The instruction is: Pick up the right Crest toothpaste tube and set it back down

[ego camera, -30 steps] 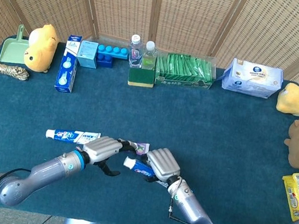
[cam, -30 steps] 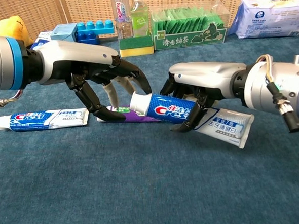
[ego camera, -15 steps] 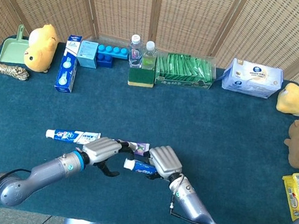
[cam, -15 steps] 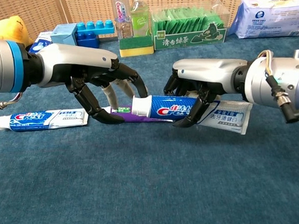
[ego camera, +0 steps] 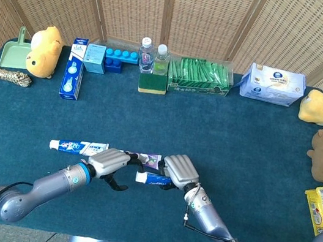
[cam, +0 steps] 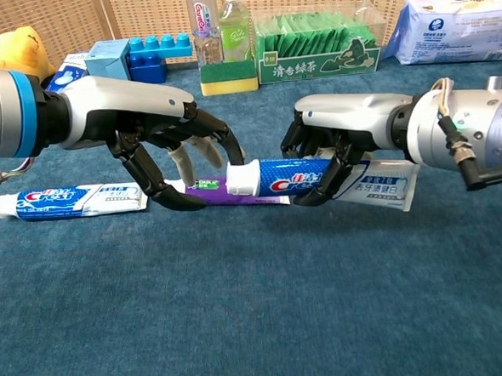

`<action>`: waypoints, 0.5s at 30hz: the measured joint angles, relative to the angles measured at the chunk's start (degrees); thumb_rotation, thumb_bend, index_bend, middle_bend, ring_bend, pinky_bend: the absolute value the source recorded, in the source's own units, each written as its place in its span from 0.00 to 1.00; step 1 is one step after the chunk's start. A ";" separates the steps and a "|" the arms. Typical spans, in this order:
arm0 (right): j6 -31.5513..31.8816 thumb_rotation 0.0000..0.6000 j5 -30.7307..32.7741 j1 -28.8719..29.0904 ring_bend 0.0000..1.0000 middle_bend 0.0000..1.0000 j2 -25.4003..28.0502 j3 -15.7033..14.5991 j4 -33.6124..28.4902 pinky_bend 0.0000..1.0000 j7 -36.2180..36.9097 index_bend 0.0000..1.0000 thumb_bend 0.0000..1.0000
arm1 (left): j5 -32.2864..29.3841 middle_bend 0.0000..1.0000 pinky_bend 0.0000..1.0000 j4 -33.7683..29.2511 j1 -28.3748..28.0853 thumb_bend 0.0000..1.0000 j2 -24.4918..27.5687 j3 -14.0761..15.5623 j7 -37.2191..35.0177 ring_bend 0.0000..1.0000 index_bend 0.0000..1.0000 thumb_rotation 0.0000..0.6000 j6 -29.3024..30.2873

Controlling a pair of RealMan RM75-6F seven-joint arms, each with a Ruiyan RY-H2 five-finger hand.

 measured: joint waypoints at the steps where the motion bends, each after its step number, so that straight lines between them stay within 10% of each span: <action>1: 0.07 1.00 0.23 0.08 0.87 0.91 -0.01 0.01 0.04 0.89 -0.09 0.94 0.34 | 0.19 0.17 0.30 -0.09 -0.03 0.28 0.15 0.10 -0.11 0.16 0.31 0.98 -0.03; 15: 1.76 1.00 3.40 1.12 0.88 0.92 -0.35 -0.01 0.53 0.89 -1.88 0.94 0.34 | 1.68 0.17 0.30 -1.04 -0.27 0.28 0.78 1.15 -1.15 0.16 0.32 0.99 -0.14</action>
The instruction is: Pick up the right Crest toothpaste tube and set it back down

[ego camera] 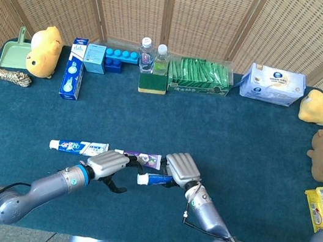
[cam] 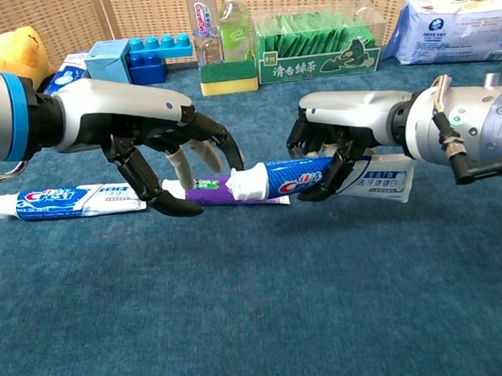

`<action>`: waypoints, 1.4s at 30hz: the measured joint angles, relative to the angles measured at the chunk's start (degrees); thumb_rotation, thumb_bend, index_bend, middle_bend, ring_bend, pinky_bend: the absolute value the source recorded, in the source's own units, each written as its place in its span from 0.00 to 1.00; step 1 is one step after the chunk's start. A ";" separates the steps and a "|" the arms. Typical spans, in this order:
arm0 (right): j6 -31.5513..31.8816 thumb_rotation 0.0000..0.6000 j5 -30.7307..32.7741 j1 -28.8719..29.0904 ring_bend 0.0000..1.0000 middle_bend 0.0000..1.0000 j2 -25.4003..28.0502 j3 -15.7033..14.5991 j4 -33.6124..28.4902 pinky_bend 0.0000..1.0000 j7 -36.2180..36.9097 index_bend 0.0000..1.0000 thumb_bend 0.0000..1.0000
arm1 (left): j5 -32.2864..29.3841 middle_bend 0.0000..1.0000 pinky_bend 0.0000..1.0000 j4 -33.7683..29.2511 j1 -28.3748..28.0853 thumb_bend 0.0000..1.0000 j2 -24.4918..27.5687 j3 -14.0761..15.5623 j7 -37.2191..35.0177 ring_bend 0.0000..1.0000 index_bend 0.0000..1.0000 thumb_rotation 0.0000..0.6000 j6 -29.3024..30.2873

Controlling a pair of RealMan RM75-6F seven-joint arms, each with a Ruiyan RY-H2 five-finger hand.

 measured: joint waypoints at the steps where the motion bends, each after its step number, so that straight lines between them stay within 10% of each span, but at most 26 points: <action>1: 0.06 1.00 0.27 0.07 0.88 0.92 -0.02 0.00 0.04 0.89 -0.15 0.94 0.34 | 0.07 0.17 0.30 -0.07 -0.03 0.28 0.04 0.11 -0.06 0.16 0.32 0.98 -0.05; 27: 2.38 1.00 4.06 1.17 0.89 0.92 -0.57 1.07 0.08 0.90 -1.55 0.94 0.35 | 2.17 0.17 0.32 -1.10 0.56 0.28 1.04 1.23 -2.13 0.16 0.27 0.99 0.25; 42: 2.86 1.00 0.94 -0.25 0.84 0.90 0.60 -0.53 4.02 0.85 -0.76 0.92 0.34 | 14.69 0.17 0.31 -10.31 10.55 0.28 14.03 2.44 -1.15 0.16 0.25 0.98 14.36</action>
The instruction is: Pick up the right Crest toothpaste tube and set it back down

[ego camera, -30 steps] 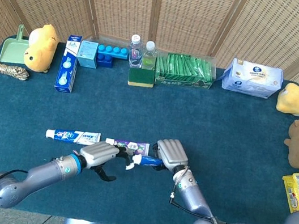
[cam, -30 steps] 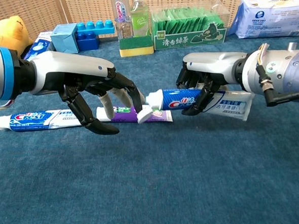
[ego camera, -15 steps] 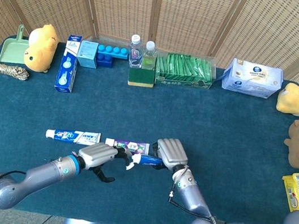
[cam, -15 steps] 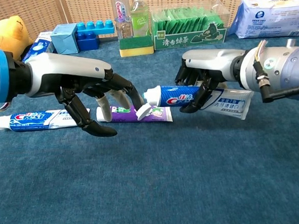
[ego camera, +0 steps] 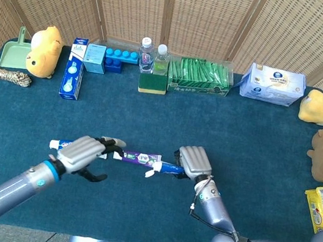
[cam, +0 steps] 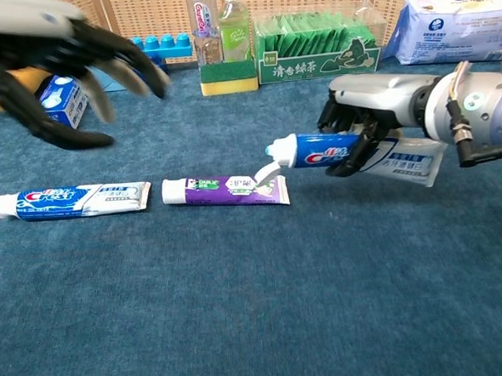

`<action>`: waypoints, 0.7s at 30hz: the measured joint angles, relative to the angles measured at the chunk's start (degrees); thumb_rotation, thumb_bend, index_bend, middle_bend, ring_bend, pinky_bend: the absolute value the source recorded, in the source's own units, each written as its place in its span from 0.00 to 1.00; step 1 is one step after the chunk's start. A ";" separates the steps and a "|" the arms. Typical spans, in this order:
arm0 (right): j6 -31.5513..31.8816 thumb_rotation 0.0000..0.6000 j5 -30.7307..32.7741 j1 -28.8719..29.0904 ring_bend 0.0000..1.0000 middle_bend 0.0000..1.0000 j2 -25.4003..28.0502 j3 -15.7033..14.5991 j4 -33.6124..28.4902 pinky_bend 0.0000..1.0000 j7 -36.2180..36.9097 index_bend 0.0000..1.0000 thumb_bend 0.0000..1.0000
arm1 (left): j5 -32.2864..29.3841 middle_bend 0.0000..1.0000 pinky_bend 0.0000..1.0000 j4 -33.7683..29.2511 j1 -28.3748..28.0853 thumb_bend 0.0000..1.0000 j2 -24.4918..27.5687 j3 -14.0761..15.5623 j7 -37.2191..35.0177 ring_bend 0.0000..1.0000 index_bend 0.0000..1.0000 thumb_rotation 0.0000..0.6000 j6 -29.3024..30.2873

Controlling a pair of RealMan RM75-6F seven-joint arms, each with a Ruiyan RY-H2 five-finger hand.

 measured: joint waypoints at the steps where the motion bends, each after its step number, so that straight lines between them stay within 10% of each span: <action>1: 0.10 1.00 -0.31 -0.14 0.83 0.89 0.12 -0.17 0.43 0.84 -0.02 0.92 0.34 | 1.28 0.17 0.31 -0.51 1.27 0.28 1.11 0.32 -0.14 0.16 0.25 0.99 1.35; 11: -0.55 1.00 -3.16 -3.34 0.66 0.73 5.72 -2.66 4.32 0.58 1.60 0.71 0.33 | 10.53 0.17 0.30 -0.98 13.09 0.28 10.44 4.45 -7.08 0.15 0.24 0.98 10.36; 21: -5.16 0.98 -10.51 -7.58 0.22 0.33 9.55 -4.92 9.21 0.26 11.66 0.32 0.30 | 13.36 0.17 0.30 3.05 22.01 0.28 14.40 7.26 -16.28 0.15 0.23 0.98 15.56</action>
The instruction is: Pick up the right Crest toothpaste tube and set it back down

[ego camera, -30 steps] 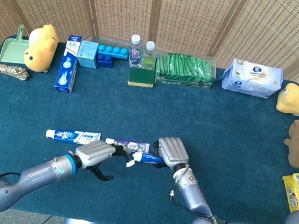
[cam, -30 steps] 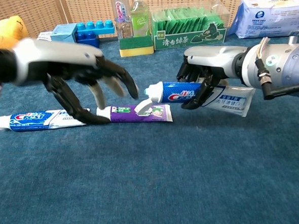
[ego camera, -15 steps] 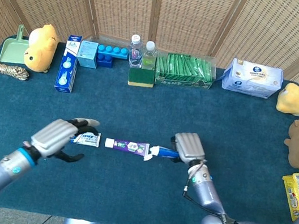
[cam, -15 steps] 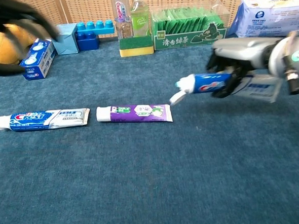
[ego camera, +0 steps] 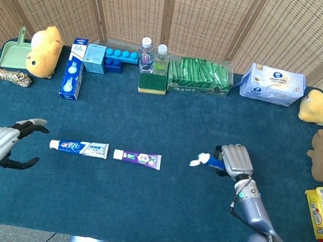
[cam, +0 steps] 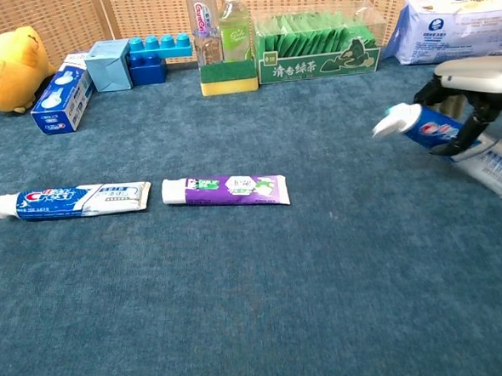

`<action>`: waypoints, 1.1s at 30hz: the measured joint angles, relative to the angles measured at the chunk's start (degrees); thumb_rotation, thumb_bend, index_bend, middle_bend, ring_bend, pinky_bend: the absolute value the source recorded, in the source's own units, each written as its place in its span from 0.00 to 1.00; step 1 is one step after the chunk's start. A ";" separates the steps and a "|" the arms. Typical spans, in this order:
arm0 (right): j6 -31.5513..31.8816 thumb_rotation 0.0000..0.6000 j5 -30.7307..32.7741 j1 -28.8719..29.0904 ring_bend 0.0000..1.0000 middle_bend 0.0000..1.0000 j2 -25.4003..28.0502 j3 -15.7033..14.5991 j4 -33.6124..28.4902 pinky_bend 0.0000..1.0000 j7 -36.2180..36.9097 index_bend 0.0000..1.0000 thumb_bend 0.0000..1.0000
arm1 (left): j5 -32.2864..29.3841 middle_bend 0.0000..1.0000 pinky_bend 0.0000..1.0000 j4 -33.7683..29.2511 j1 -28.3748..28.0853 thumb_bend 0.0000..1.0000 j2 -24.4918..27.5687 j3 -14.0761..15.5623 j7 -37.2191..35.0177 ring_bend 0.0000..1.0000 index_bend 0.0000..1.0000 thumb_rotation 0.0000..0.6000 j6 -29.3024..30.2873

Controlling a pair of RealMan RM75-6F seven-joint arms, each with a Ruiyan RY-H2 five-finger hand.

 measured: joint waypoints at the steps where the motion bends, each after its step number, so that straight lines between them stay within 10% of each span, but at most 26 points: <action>1: -0.21 0.94 -1.10 -0.40 0.19 0.30 0.09 -0.16 0.57 0.26 1.00 0.29 0.30 | 0.18 0.17 0.29 0.59 0.73 0.28 0.24 0.04 -0.78 0.15 0.22 0.99 0.55; 13: -0.64 0.70 -8.67 -4.06 0.15 0.27 1.64 -1.19 3.33 0.25 5.99 0.24 0.33 | 1.31 0.16 0.28 2.84 4.72 0.28 0.48 -0.48 -3.04 0.15 0.22 0.99 2.93; 19: 4.71 0.98 -10.32 -7.20 0.16 0.28 3.36 -1.11 -0.30 0.26 7.04 0.26 0.32 | 3.40 0.17 0.26 5.00 8.18 0.28 -0.99 0.14 -1.73 0.15 0.24 1.00 7.05; 33: 27.71 1.00 -23.43 -20.54 0.17 0.29 4.41 -3.45 -6.05 0.26 3.47 0.33 0.34 | 10.60 0.19 0.24 15.34 20.56 0.28 -12.17 2.45 13.65 0.15 0.27 1.00 22.20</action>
